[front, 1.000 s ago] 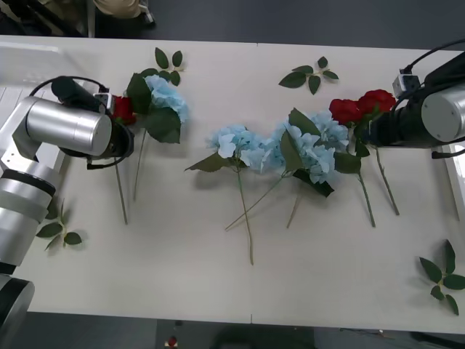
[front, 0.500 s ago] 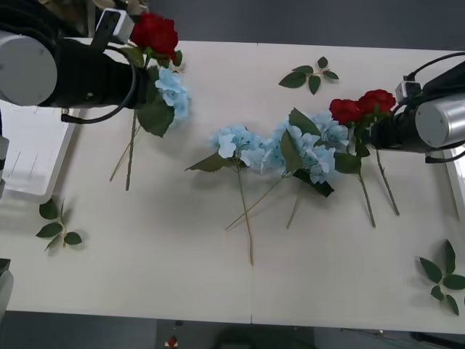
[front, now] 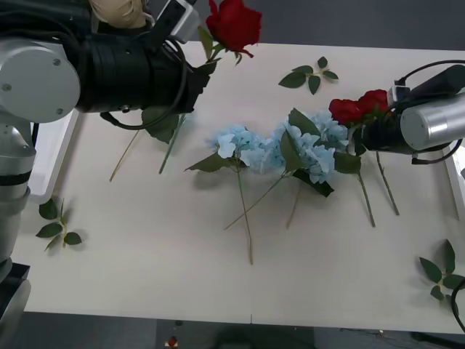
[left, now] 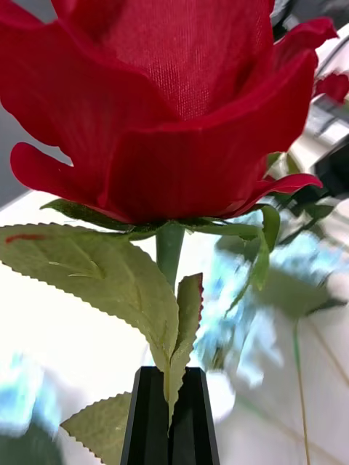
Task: Put the red flowers into the right box and the blue flowers into the left box
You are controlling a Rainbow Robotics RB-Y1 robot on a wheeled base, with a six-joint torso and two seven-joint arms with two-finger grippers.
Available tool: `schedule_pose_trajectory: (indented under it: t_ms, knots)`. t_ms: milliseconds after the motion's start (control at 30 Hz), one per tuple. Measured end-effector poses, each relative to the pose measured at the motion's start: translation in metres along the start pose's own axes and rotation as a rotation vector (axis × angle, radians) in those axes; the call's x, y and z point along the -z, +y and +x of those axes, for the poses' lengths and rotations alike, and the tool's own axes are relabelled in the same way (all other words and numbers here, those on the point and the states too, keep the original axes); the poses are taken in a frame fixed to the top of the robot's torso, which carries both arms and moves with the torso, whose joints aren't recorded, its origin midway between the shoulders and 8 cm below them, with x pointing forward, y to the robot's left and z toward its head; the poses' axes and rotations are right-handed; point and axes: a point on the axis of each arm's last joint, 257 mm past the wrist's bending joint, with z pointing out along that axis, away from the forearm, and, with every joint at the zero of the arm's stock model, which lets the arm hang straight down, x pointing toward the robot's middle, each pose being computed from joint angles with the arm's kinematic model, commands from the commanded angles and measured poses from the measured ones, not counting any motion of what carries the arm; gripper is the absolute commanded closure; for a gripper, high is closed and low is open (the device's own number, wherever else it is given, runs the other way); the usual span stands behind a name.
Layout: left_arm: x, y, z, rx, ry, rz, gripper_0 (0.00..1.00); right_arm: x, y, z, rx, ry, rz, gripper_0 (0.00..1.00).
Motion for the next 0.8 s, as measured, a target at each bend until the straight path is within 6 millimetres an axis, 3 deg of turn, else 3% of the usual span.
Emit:
schedule_pose_trajectory:
  t_ms: [100,400,600,633,800]
  knots:
    - [-0.008,-0.022,-0.020,0.032,-0.115,0.056,1.00,-0.006,-0.001,-0.001,0.001,0.007,0.010,0.00]
    - [-0.009,-0.081,-0.024,-0.019,-0.293,0.219,1.00,-0.021,0.000,-0.002,0.007,0.004,0.038,0.00]
    - [-0.011,-0.099,-0.028,-0.084,-0.362,0.234,1.00,-0.034,-0.009,0.003,0.019,0.010,0.063,0.00]
    - [-0.012,-0.102,-0.030,-0.096,-0.373,0.237,1.00,-0.036,-0.012,0.004,0.019,0.008,0.070,0.08]
    - [-0.026,-0.108,-0.041,-0.066,-0.432,0.239,1.00,-0.042,-0.023,0.010,0.009,0.020,0.091,1.00]
